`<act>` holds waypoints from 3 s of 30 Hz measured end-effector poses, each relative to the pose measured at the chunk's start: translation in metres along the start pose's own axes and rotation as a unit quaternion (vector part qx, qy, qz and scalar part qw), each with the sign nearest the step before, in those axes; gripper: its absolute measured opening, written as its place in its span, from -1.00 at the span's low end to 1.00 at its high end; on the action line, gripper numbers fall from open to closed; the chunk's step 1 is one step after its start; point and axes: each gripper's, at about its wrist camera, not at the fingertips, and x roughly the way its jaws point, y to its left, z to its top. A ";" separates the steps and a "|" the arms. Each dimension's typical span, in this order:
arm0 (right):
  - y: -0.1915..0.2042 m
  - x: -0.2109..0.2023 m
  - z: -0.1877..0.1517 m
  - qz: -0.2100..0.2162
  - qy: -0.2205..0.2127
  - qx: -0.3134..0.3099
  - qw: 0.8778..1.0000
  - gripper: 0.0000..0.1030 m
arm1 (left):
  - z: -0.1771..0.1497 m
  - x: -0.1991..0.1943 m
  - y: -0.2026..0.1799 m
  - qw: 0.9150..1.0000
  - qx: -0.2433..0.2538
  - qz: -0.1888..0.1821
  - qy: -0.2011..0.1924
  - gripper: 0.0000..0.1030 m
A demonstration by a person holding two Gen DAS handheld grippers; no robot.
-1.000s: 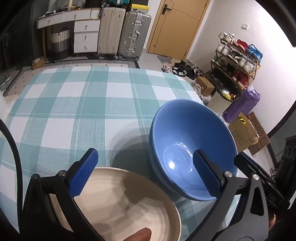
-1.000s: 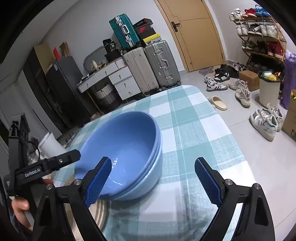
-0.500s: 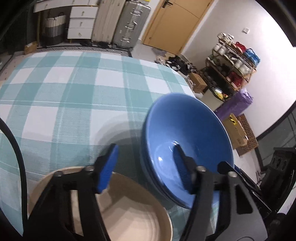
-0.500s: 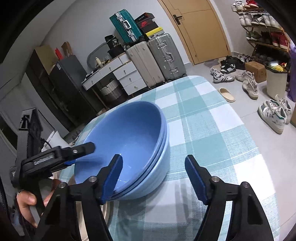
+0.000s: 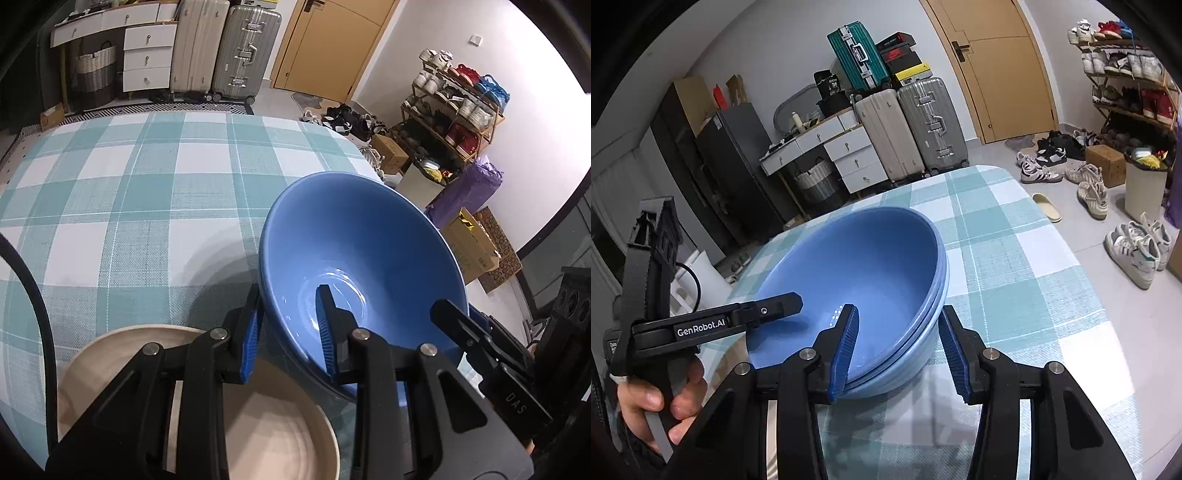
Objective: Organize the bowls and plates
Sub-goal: 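Close both grippers on the rim of the three-bowl stack, then lift the bowl stack with both grippers and carry it over the cream plate stack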
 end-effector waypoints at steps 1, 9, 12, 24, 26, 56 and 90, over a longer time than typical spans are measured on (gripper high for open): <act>-0.001 -0.001 0.000 0.000 -0.001 0.002 1.000 -0.09 | 0.000 0.000 -0.001 1.000 0.001 0.001 0.000 -0.51; 0.003 -0.015 0.001 0.001 -0.016 -0.003 1.000 -0.09 | -0.003 -0.017 -0.006 1.000 0.011 0.004 -0.012 -0.51; 0.007 -0.021 0.003 0.006 -0.021 -0.006 1.000 -0.09 | -0.003 -0.029 -0.006 1.000 0.011 0.006 -0.020 -0.51; 0.030 -0.051 0.009 0.025 -0.042 -0.022 0.999 -0.09 | -0.010 -0.087 -0.015 0.998 0.015 0.017 -0.055 -0.51; 0.035 -0.056 0.009 0.031 -0.044 -0.024 0.998 -0.09 | -0.012 -0.098 -0.017 0.998 0.015 0.019 -0.061 -0.51; 0.120 -0.067 -0.014 0.089 -0.030 -0.105 0.990 -0.09 | -0.058 -0.201 0.029 0.992 -0.018 0.063 -0.105 -0.51; 0.138 -0.013 -0.042 0.103 0.035 -0.126 0.986 -0.09 | -0.086 -0.157 0.090 0.992 -0.048 0.098 -0.061 -0.51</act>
